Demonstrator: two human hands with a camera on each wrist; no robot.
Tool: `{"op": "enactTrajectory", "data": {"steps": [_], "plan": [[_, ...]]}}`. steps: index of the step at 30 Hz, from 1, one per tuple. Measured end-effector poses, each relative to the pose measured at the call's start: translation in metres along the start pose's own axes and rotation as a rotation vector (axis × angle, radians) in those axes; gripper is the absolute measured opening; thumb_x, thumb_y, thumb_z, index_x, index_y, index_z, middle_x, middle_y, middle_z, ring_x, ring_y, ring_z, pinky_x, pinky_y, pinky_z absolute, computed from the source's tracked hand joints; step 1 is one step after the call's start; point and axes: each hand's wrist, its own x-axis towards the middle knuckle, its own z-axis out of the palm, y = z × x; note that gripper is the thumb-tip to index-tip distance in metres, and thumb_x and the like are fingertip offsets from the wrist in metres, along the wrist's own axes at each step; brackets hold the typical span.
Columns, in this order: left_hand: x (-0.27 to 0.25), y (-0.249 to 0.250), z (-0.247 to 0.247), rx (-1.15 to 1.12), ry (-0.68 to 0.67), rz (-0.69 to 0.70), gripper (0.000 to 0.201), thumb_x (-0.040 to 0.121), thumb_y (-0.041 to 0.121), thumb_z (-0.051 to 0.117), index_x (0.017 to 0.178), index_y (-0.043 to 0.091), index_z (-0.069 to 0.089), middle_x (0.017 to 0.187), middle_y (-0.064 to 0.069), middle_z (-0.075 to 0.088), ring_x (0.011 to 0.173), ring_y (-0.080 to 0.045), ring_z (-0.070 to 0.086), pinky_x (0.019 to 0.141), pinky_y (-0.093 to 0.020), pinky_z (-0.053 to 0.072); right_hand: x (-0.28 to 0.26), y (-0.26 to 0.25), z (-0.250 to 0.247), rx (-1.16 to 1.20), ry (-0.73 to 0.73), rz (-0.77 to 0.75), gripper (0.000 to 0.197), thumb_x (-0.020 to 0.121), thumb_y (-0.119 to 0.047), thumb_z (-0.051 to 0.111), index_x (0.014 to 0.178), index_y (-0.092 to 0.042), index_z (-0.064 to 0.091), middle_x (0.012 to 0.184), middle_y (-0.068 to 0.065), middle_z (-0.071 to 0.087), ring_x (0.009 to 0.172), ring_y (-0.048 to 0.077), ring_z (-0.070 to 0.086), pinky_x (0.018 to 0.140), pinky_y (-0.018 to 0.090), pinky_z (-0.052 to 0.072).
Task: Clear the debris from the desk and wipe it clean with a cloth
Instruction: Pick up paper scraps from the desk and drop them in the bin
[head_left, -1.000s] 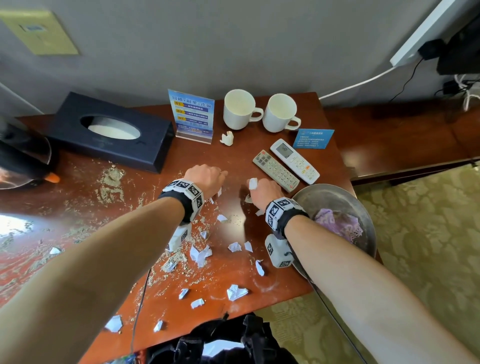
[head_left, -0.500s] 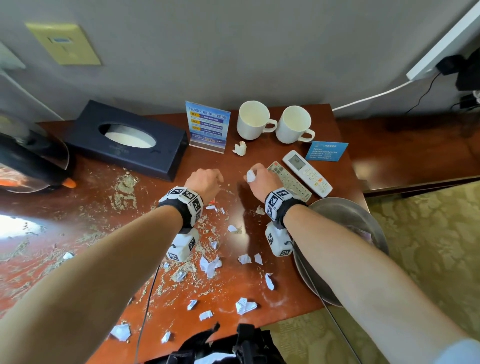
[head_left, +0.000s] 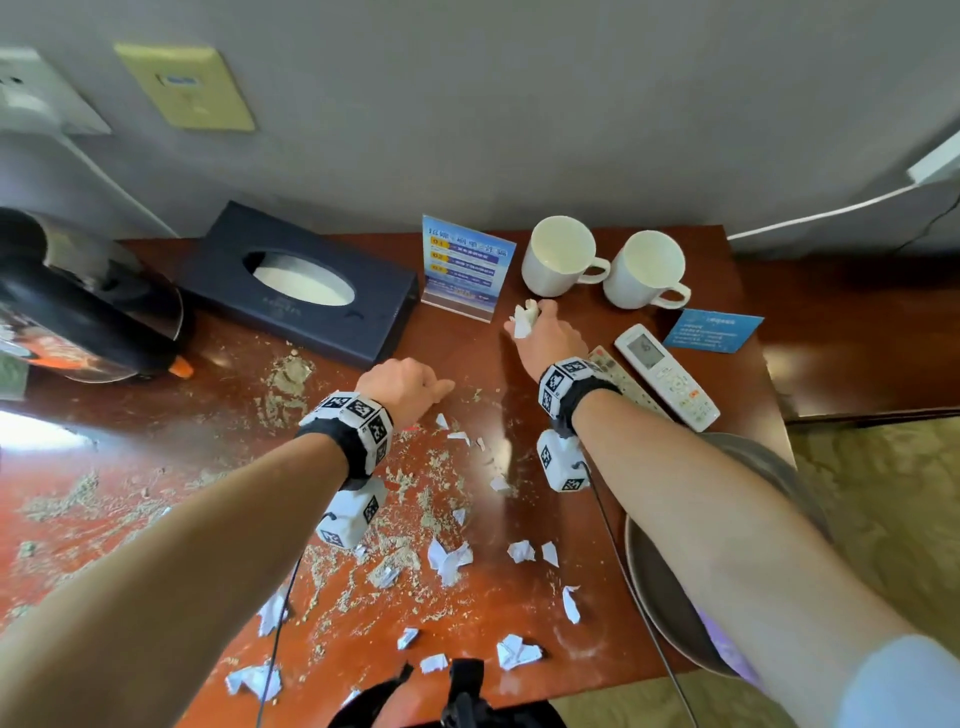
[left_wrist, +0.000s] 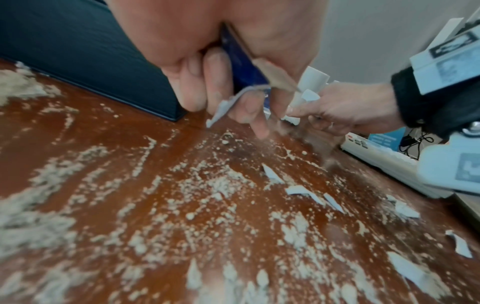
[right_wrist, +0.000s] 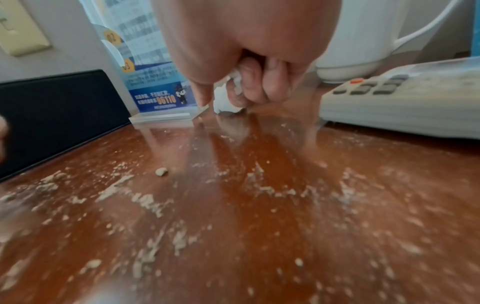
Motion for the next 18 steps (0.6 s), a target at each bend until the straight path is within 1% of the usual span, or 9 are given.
{"op": "enactTrajectory", "data": {"steps": [1, 3, 5, 6, 9, 12, 15, 16, 18], "plan": [[0.0, -0.003, -0.001, 0.004, -0.002, -0.01, 0.047, 0.097, 0.058, 0.041, 0.088, 0.021, 0.069, 0.086, -0.002, 0.067, 0.082, -0.023, 0.064, 0.075, -0.032, 0.052, 0.002, -0.002, 0.001, -0.01, 0.005, 0.002, 0.051, 0.097, -0.05, 0.047, 0.131, -0.013, 0.039, 0.121, 0.017, 0.062, 0.11, 0.04, 0.057, 0.083, 0.041, 0.043], [0.0, -0.008, -0.003, 0.01, 0.008, -0.031, 0.05, 0.097, 0.058, 0.04, 0.074, 0.021, 0.064, 0.073, 0.0, 0.064, 0.074, -0.022, 0.063, 0.069, -0.03, 0.049, 0.005, -0.004, 0.001, -0.043, 0.007, -0.01, 0.043, 0.1, -0.044, 0.045, 0.13, -0.013, 0.041, 0.12, 0.017, 0.062, 0.11, 0.04, 0.058, 0.079, 0.039, 0.041], [-0.002, -0.011, -0.004, 0.034, 0.032, -0.055, 0.054, 0.097, 0.058, 0.04, 0.059, 0.02, 0.052, 0.061, 0.002, 0.055, 0.069, -0.023, 0.06, 0.067, -0.029, 0.046, 0.006, -0.004, 0.001, -0.066, -0.002, -0.021, 0.034, 0.101, -0.036, 0.044, 0.128, -0.014, 0.043, 0.12, 0.017, 0.062, 0.109, 0.04, 0.058, 0.076, 0.038, 0.038], [-0.003, -0.013, -0.004, 0.046, 0.046, -0.067, 0.056, 0.096, 0.058, 0.041, 0.056, 0.019, 0.047, 0.059, 0.003, 0.052, 0.069, -0.023, 0.059, 0.066, -0.029, 0.046, 0.006, -0.004, 0.002, -0.07, -0.012, -0.02, 0.031, 0.101, -0.032, 0.043, 0.127, -0.014, 0.044, 0.12, 0.017, 0.062, 0.11, 0.04, 0.057, 0.076, 0.038, 0.037], [-0.006, -0.015, -0.004, 0.011, 0.064, -0.098, 0.052, 0.091, 0.05, 0.053, 0.053, 0.016, 0.044, 0.059, 0.0, 0.05, 0.067, -0.025, 0.057, 0.067, -0.03, 0.048, 0.002, -0.004, 0.003, -0.064, -0.05, -0.009, 0.031, 0.101, -0.03, 0.043, 0.124, -0.011, 0.045, 0.122, 0.018, 0.06, 0.112, 0.04, 0.056, 0.081, 0.04, 0.042], [-0.008, -0.012, -0.002, -0.114, 0.054, -0.104, 0.048, 0.088, 0.038, 0.061, 0.051, 0.016, 0.042, 0.058, -0.003, 0.045, 0.061, -0.025, 0.048, 0.062, -0.029, 0.045, -0.005, -0.003, 0.002, -0.054, -0.084, -0.001, 0.041, 0.1, -0.04, 0.04, 0.124, -0.008, 0.045, 0.125, 0.019, 0.059, 0.115, 0.04, 0.055, 0.087, 0.042, 0.044], [-0.01, -0.006, 0.002, -0.144, 0.049, -0.079, 0.049, 0.09, 0.031, 0.062, 0.05, 0.015, 0.039, 0.057, -0.002, 0.04, 0.06, -0.024, 0.043, 0.06, -0.027, 0.04, -0.011, 0.004, 0.001, -0.017, -0.093, -0.005, 0.047, 0.1, -0.049, 0.039, 0.122, -0.008, 0.048, 0.124, 0.019, 0.059, 0.114, 0.04, 0.055, 0.088, 0.044, 0.045], [-0.012, -0.003, 0.003, -0.133, 0.039, -0.074, 0.049, 0.091, 0.03, 0.062, 0.051, 0.015, 0.039, 0.058, -0.002, 0.04, 0.061, -0.024, 0.043, 0.06, -0.028, 0.041, -0.014, 0.006, 0.001, 0.001, -0.097, -0.012, 0.048, 0.099, -0.05, 0.04, 0.121, -0.008, 0.049, 0.123, 0.019, 0.059, 0.113, 0.04, 0.055, 0.088, 0.044, 0.045], [-0.015, 0.004, 0.006, -0.066, 0.026, -0.076, 0.042, 0.094, 0.029, 0.059, 0.057, 0.013, 0.047, 0.063, -0.003, 0.046, 0.067, -0.026, 0.052, 0.063, -0.03, 0.044, -0.02, 0.011, -0.001, 0.029, -0.119, -0.029, 0.046, 0.098, -0.047, 0.044, 0.122, -0.008, 0.05, 0.122, 0.02, 0.059, 0.112, 0.04, 0.056, 0.089, 0.043, 0.045]]}}
